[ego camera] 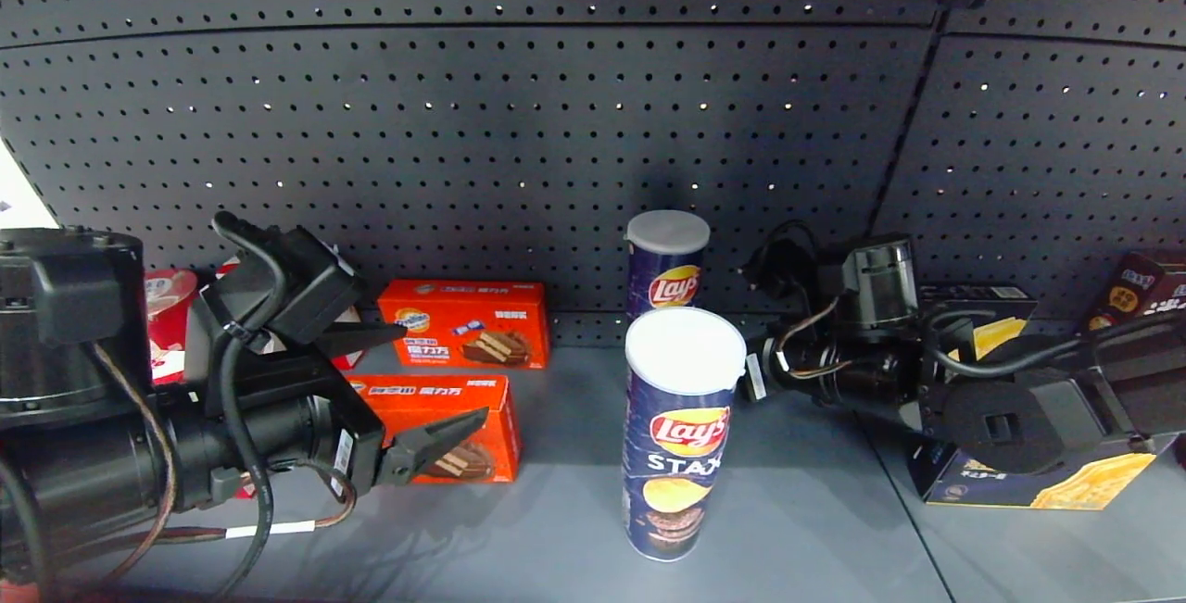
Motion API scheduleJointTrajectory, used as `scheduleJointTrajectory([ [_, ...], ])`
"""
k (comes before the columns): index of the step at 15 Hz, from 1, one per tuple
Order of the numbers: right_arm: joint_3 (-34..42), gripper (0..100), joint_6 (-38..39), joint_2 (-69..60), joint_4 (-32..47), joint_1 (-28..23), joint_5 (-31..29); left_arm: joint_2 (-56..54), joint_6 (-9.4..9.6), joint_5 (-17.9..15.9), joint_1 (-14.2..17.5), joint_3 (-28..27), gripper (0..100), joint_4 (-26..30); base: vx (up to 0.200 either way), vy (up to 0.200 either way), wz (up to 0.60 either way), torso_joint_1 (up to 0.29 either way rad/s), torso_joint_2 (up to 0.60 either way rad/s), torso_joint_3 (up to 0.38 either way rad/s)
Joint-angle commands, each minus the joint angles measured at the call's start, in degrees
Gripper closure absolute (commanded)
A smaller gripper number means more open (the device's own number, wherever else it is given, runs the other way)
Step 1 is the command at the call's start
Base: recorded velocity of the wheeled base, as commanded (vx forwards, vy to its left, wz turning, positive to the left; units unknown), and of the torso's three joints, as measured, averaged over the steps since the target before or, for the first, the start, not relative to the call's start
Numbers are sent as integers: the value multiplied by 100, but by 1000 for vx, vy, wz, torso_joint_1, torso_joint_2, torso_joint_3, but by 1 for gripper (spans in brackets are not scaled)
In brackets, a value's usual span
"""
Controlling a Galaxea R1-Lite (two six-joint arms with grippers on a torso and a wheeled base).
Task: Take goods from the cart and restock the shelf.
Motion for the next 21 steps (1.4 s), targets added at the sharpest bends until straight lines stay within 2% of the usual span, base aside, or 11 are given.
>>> scheduleJointTrajectory([
  [1, 99, 0, 1, -254, -1, 14, -10, -89, -2, -4, 47, 27, 0, -1, 0, 0, 0, 0, 0, 0],
  [5, 574, 0, -8, -1546, -71, 6, -28, -616, -2, 22, 188, 44, 0, -1, 0, 0, 0, 0, 0, 0],
  [7, 1083, 0, -8, -2363, -62, -21, -28, -1012, -10, 14, 522, 106, 0, -1, 0, 0, 0, 0, 0, 0],
  [8, 1391, 0, -8, -2812, -62, -82, -28, -1284, -10, 5, 803, 211, 0, -1, 0, 0, 0, 0, 0, 0],
  [11, 2288, 0, 1, -4042, -36, -601, 16, -2427, -45, -4, 1708, 950, 0, 17, 0, 0, 0, 0, 0, 0],
  [13, 2727, 0, 1, -4570, -27, -979, 25, -3262, -168, 22, 2007, 1600, 0, 69, 0, 0, 0, 0, 0, 0],
  [14, 3158, 0, 1, -5035, -27, -1427, 43, -4194, -230, 312, 2104, 2250, 0, 166, 0, 0, 0, 0, 0, 0],
  [16, 3711, 0, 1, -5615, -18, -1910, 87, -5310, -283, 901, 2130, 2699, 0, 957, 0, 0, 0, 0, 0, 0],
  [18, 4221, 0, -17, -6143, -1, -2297, 87, -6101, -292, 1332, 2139, 2602, 0, 2187, 0, 0, 0, 0, 0, 0],
  [20, 4608, 0, -26, -6573, 34, -2280, -203, -6663, -300, 1631, 2148, 2725, 0, 2732, 0, 0, 0, 0, 0, 0],
  [21, 4757, 0, -26, -6705, 26, -2280, -344, -6962, -300, 1666, 2148, 2857, 0, 2882, 0, 0, 0, 0, 0, 0],
])
